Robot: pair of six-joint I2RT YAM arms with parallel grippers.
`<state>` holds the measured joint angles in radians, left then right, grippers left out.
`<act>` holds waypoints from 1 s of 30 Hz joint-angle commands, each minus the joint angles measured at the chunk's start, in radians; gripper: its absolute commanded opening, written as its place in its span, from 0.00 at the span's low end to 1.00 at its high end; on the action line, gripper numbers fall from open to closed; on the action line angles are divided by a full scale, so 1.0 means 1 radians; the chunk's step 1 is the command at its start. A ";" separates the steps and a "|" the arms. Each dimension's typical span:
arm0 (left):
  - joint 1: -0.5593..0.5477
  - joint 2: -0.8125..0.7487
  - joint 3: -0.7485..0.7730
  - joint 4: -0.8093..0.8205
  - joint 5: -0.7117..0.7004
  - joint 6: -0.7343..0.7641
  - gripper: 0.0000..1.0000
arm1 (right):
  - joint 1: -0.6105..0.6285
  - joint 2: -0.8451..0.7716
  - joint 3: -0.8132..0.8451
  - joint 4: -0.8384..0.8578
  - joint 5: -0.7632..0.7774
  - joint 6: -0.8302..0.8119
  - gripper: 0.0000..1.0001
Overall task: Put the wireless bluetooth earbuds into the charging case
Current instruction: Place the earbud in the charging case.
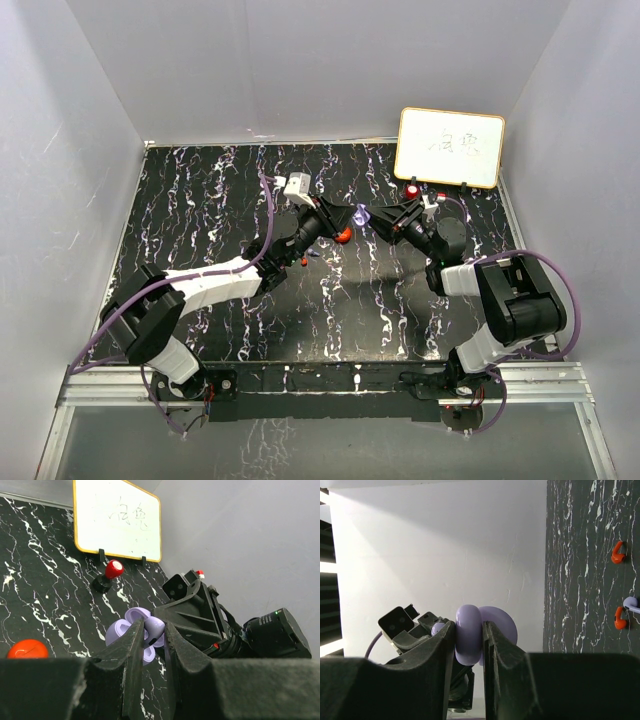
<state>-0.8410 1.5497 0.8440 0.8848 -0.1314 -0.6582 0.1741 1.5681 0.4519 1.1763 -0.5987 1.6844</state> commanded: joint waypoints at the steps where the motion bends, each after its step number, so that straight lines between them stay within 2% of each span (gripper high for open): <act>1: 0.002 -0.021 0.038 -0.020 0.029 0.006 0.00 | 0.002 0.018 0.040 0.052 -0.040 -0.009 0.00; 30: 0.002 0.026 0.048 0.004 0.027 0.019 0.00 | 0.002 0.009 0.054 0.052 -0.052 0.006 0.00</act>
<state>-0.8410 1.5848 0.8570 0.8608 -0.1112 -0.6540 0.1749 1.5906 0.4686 1.1770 -0.6537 1.6844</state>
